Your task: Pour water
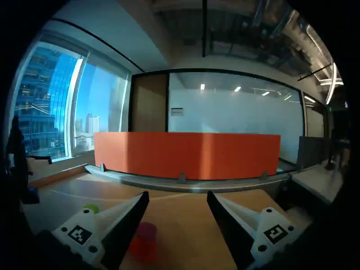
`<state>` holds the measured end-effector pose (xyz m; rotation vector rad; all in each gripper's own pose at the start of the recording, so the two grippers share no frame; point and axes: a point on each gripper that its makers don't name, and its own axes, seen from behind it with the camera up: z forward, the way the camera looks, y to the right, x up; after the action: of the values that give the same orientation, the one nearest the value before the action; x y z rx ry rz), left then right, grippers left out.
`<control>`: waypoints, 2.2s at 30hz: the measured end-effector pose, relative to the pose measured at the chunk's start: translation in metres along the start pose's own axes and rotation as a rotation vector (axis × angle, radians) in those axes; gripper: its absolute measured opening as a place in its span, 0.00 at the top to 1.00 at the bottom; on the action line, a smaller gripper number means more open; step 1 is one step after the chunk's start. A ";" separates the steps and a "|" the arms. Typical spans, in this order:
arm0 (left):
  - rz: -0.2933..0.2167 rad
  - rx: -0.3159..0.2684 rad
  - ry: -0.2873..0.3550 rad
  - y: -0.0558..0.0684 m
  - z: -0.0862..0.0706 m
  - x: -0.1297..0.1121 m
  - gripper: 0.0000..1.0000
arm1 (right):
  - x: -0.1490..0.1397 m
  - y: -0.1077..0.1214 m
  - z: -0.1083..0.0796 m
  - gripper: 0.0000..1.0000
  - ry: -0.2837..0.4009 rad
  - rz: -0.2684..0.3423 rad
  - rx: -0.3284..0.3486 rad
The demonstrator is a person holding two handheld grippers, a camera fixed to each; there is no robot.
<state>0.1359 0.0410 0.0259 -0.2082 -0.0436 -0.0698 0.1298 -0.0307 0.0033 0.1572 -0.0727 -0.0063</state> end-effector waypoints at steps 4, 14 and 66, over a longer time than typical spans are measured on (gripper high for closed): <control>0.010 -0.026 0.006 0.003 0.001 0.014 0.04 | -0.002 -0.008 0.001 0.00 -0.018 0.023 0.035; 0.021 -0.191 0.029 0.033 -0.001 0.037 0.04 | 0.003 -0.038 0.001 0.01 -0.022 -0.012 0.183; 0.135 -0.482 -0.194 0.068 -0.002 -0.040 0.04 | -0.062 -0.157 -0.051 0.00 -0.240 -0.182 0.791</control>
<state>0.1010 0.1097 0.0081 -0.6991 -0.2062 0.0762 0.0716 -0.1774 -0.0763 0.9539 -0.2996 -0.1797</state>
